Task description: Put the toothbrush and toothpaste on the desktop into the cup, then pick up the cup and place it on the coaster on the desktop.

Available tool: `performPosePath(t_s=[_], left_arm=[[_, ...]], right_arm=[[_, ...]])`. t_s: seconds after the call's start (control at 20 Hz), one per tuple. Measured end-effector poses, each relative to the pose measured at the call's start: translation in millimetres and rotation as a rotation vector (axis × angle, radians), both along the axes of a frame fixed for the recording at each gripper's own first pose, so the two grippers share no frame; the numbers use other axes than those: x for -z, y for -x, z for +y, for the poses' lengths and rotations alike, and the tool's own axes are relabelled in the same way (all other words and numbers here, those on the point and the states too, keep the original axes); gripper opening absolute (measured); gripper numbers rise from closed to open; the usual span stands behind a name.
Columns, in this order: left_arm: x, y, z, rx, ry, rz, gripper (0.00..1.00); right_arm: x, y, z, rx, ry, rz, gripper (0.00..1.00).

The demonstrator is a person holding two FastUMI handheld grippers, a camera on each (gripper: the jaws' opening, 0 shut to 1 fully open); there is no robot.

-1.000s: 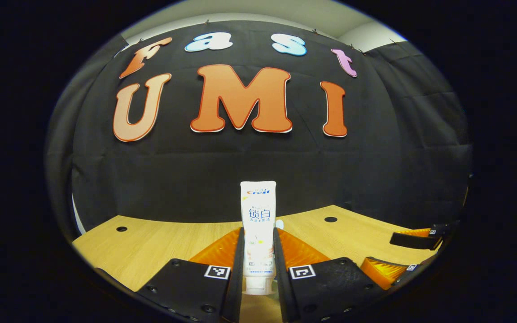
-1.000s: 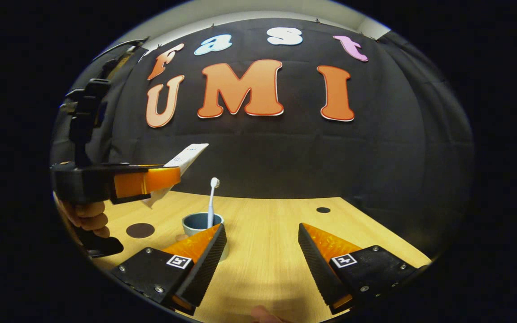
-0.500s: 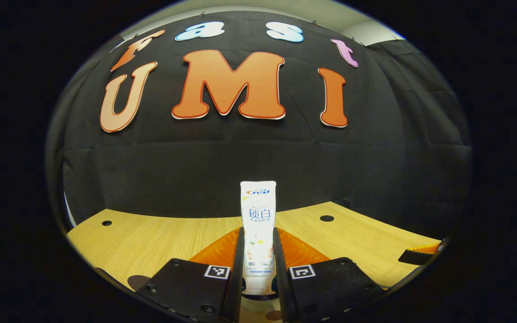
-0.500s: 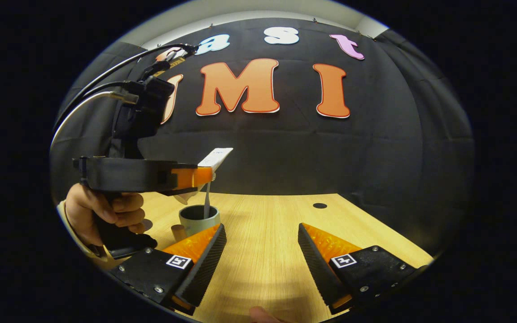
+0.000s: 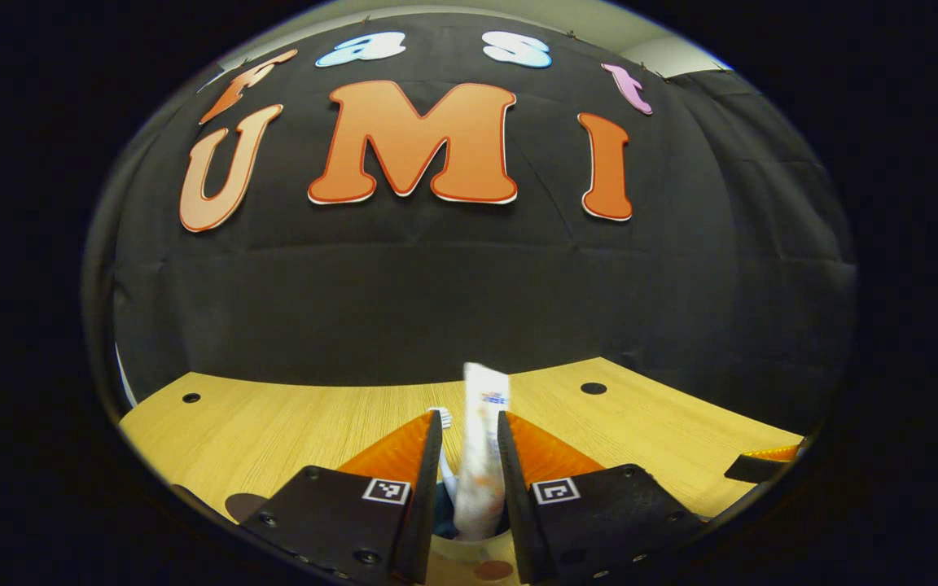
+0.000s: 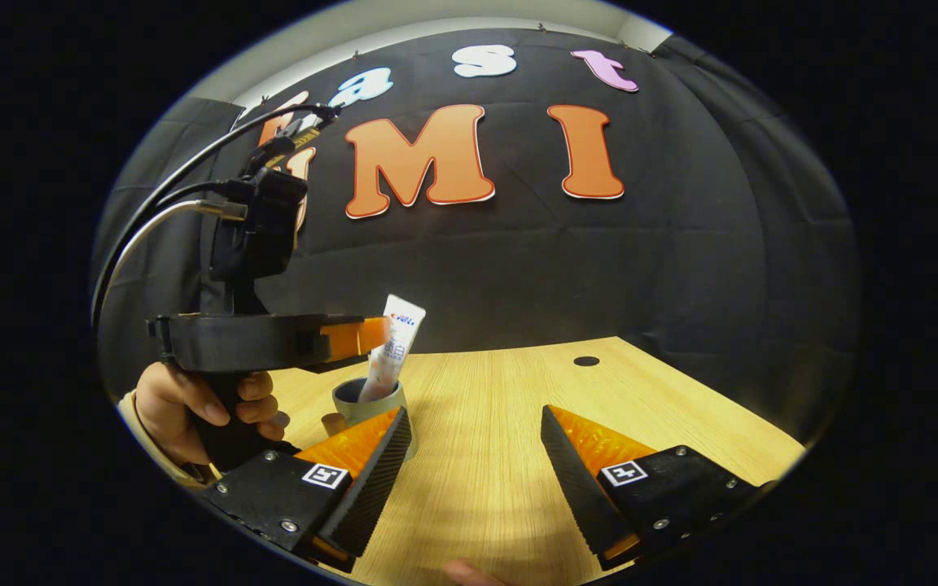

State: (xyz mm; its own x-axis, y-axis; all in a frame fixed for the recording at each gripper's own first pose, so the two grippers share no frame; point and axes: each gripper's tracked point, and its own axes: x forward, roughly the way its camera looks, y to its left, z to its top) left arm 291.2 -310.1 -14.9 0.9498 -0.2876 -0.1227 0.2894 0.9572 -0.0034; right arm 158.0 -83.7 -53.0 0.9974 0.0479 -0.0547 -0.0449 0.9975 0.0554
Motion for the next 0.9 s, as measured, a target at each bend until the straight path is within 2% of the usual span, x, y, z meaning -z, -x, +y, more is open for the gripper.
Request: performPosePath(t_s=[0.15, 0.4, 0.6, 0.75, 0.9], left_arm=[[-9.8, 14.3, 3.5, 0.014, 0.018, -0.008, 0.43], [-15.7, 34.5, 22.7, 0.013, 0.028, -0.013, 0.76], [-14.5, 49.5, 48.5, 0.007, 0.014, -0.024, 0.90], [-11.4, 64.3, 75.0, -0.009, 0.004, -0.040, 0.96], [-9.5, 80.1, 106.2, -0.037, -0.002, -0.048, 0.96]], right_arm=[[-0.3, 1.7, -1.2, 0.011, -0.007, 0.007, 0.97], [-3.6, 4.7, 2.0, 0.023, -0.012, 0.022, 0.97], [-16.8, 0.2, 22.7, 0.004, -0.014, 0.027, 0.97], [-20.1, 0.7, 34.3, -0.012, 0.009, 0.040, 0.97], [-30.3, -3.0, 47.7, -0.035, 0.013, 0.050, 0.97]])
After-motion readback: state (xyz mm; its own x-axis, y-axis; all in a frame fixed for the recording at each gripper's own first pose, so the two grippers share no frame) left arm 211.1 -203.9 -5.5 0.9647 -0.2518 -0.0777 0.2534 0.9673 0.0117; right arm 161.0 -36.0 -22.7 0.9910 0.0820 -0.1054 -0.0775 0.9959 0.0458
